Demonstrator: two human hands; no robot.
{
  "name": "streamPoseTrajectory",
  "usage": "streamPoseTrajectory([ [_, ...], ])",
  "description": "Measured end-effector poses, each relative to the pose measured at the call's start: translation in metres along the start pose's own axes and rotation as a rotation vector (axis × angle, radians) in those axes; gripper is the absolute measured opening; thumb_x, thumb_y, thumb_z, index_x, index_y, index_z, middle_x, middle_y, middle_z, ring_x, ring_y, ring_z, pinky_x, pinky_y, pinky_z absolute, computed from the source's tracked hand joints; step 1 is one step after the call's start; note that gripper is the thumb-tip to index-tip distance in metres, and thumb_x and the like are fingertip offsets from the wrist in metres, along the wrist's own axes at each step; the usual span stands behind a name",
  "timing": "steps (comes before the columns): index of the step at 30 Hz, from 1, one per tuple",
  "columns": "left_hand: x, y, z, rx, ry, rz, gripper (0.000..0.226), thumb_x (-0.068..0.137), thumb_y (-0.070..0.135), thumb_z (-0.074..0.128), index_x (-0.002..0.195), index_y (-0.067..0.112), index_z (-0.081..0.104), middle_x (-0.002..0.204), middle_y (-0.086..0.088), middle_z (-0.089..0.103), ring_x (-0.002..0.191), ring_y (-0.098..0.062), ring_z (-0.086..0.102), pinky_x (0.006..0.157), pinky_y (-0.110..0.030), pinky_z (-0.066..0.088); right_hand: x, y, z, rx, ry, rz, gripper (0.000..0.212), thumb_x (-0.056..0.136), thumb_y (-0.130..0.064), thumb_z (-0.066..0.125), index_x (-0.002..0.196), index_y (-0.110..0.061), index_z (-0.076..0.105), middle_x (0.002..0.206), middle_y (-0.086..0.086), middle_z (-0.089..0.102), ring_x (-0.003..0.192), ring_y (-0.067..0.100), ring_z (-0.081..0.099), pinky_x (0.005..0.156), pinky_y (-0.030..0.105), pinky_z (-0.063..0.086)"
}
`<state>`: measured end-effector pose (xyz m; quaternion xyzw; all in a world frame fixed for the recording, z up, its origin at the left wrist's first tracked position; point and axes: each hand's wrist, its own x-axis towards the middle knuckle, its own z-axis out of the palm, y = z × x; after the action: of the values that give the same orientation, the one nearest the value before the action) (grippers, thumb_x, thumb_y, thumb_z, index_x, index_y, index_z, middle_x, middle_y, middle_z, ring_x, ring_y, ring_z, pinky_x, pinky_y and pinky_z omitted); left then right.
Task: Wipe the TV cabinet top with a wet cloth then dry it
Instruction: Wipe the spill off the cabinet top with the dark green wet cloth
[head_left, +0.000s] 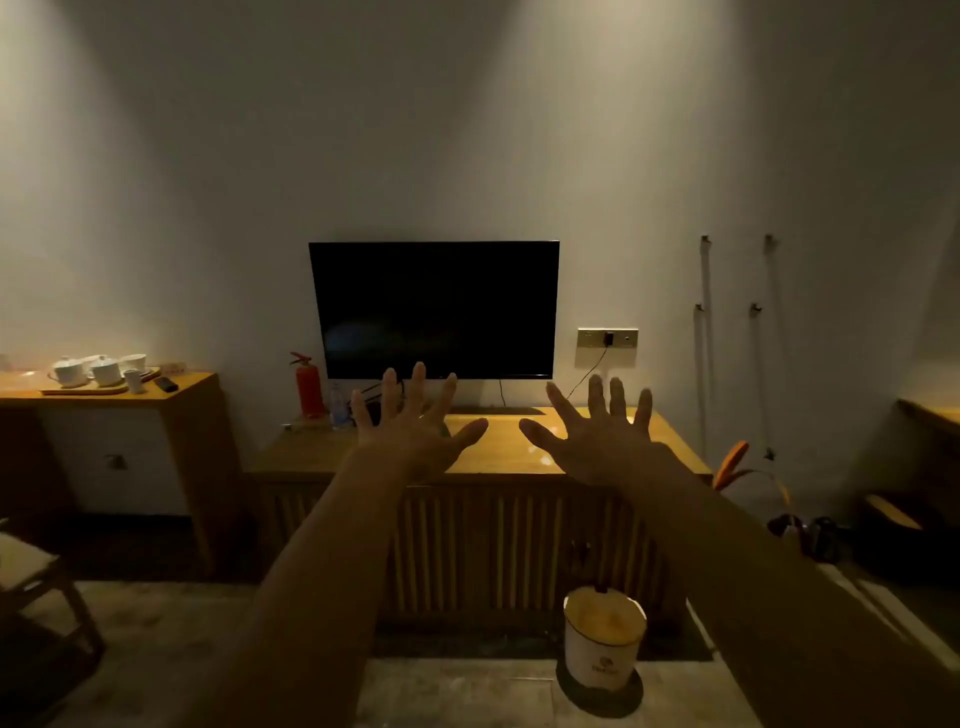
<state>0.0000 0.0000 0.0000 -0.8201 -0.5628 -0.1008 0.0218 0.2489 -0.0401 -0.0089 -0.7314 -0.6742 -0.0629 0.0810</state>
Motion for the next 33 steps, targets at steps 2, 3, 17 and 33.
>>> streamPoseTrajectory([
  [2,0.021,0.008,0.01,0.016,-0.002,-0.021,0.085,0.08,0.084,0.009,0.147,0.045,-0.023,0.156,0.001,-0.037,0.14,-0.032,-0.037,0.106,-0.067,-0.021,0.022,0.011,0.007,0.0,0.009,0.0,0.092,0.069,-0.085,-0.004,0.15,-0.043,-0.016,0.158,0.013,-0.027,0.141,0.037,-0.03,0.102,0.065,-0.028],
  [3,0.031,0.01,0.014,0.024,-0.015,-0.039,0.083,0.082,0.083,0.01,0.148,0.044,-0.022,0.156,0.001,-0.037,0.14,-0.032,-0.036,0.106,-0.067,-0.02,0.036,0.017,0.011,-0.011,0.015,-0.007,0.092,0.068,-0.086,-0.004,0.15,-0.043,-0.016,0.158,0.013,-0.026,0.141,0.037,-0.03,0.101,0.065,-0.029],
  [17,0.165,0.005,0.072,0.044,-0.065,-0.113,0.083,0.084,0.083,0.012,0.149,0.044,-0.022,0.158,-0.001,-0.034,0.144,-0.034,-0.03,0.109,-0.068,-0.015,0.189,0.051,0.069,-0.025,0.028,-0.084,0.095,0.066,-0.089,-0.006,0.15,-0.045,-0.012,0.16,0.013,-0.021,0.144,0.037,-0.025,0.1,0.065,-0.029],
  [33,0.373,-0.159,0.125,0.03,-0.063,-0.077,0.086,0.075,0.09,0.003,0.145,0.049,-0.023,0.158,0.003,-0.033,0.139,-0.033,-0.036,0.101,-0.065,-0.025,0.41,-0.029,0.115,-0.032,-0.011,-0.062,0.097,0.067,-0.085,-0.002,0.152,-0.04,-0.011,0.163,0.015,-0.011,0.146,0.039,-0.017,0.11,0.068,-0.014],
])
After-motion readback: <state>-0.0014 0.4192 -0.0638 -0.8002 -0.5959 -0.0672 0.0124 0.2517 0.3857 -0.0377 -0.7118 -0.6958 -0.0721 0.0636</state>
